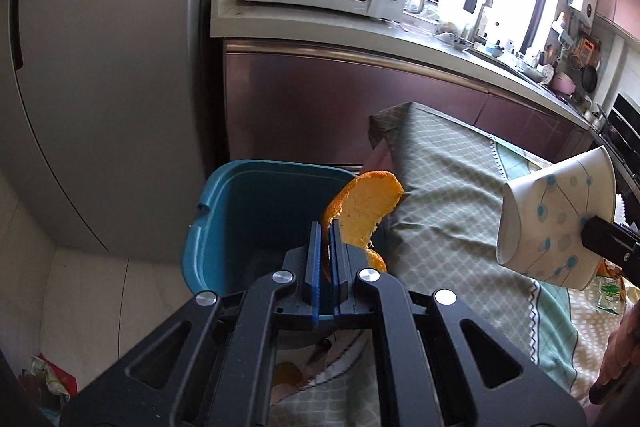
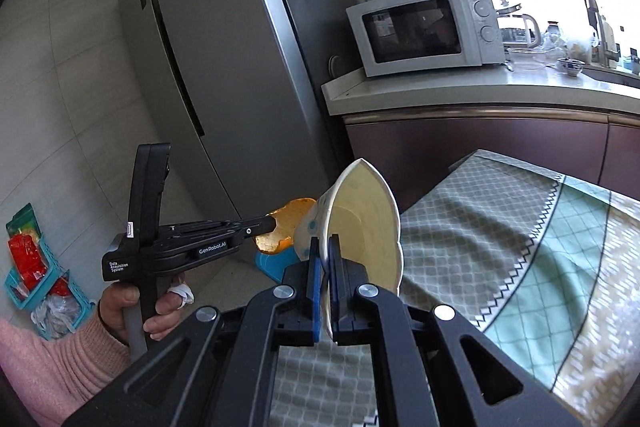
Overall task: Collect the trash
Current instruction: 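Carry the orange peel and paper cup to the teal bin and release both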
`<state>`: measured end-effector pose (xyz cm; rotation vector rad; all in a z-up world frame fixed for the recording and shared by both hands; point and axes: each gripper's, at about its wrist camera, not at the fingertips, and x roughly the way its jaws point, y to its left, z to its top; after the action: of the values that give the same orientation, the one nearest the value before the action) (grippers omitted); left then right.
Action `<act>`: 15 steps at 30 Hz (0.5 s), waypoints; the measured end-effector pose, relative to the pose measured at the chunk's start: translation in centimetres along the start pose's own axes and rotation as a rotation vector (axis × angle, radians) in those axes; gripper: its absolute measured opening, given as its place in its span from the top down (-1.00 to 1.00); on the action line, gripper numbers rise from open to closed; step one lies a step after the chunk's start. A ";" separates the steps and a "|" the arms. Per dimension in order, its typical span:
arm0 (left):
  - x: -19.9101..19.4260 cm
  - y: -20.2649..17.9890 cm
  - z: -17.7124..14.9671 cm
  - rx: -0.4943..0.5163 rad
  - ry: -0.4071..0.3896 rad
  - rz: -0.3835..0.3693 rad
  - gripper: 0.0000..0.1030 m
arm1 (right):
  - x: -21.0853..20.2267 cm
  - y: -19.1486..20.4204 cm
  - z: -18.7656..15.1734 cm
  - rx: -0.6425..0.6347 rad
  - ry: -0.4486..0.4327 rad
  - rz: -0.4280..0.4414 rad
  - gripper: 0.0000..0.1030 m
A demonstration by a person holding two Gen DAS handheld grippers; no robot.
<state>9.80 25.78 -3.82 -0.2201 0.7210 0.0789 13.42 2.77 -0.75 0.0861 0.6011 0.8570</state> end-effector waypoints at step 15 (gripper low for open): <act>8.1 3.5 0.0 -0.048 0.122 0.079 0.91 | 13.9 0.9 2.7 0.014 0.238 -0.008 0.94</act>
<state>15.39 29.17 -9.81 -0.2439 0.8504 0.1589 21.25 13.97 -4.66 -0.0059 0.8302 0.8614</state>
